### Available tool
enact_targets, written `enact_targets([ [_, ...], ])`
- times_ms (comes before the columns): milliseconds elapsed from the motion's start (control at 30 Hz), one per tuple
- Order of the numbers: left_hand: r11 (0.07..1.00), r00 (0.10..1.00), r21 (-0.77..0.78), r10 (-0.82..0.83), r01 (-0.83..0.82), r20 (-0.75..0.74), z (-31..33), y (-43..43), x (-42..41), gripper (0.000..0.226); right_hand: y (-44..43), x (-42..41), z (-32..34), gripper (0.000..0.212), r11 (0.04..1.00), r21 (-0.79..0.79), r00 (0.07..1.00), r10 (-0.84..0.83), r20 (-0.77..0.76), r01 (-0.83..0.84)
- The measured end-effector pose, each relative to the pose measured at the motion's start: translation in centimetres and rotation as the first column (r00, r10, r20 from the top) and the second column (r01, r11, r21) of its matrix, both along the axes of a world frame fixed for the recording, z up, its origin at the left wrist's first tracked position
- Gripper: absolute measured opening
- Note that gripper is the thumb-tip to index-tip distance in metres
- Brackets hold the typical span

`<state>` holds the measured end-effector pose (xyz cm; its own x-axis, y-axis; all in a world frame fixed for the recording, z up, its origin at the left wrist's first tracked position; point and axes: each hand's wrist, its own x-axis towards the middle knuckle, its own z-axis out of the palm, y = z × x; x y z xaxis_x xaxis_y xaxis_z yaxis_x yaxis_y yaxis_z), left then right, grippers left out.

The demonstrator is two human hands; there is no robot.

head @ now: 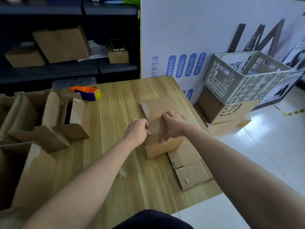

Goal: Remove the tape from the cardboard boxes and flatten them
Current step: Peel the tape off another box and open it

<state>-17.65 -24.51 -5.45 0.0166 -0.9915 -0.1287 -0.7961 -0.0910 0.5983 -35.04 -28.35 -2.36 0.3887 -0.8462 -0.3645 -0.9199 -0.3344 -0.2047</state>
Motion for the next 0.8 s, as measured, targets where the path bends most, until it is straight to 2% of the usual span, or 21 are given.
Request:
enact_targets([
  [200, 0.999, 1.0, 0.044, 0.0, 0.001, -0.019, 0.5, -0.3, 0.0, 0.016, 0.3, 0.1, 0.1, 0.124, 0.999, 0.022, 1.0, -0.028, -0.009, 0.029],
  [433, 0.997, 0.991, 0.071, -0.001, 0.01, -0.134, 0.2, -0.4, 0.4, 0.017, 0.6, 0.1, 0.1, 0.122, 0.999, 0.021, 0.999, -0.041, 0.002, 0.041],
  [567, 0.997, 0.997, -0.036, -0.063, 0.061, -0.036, -0.2, 0.0, 0.3, 0.019, 0.5, 0.2, -0.1, 0.122, 0.998, 0.029, 0.999, -0.053, 0.004, 0.053],
  [667, 0.992, 0.997, -0.101, -0.077, 0.076, -0.003, -0.6, 0.6, 0.3, 0.041, 0.3, 0.3, -0.2, 0.124, 0.998, 0.028, 0.998, -0.055, 0.0, 0.055],
  [800, 0.984, 0.997, -0.159, -0.078, 0.076, -0.007, -0.5, 0.4, 0.2, 0.025, 0.3, 0.2, -0.3, 0.124, 0.997, 0.034, 0.998, -0.063, 0.005, 0.063],
])
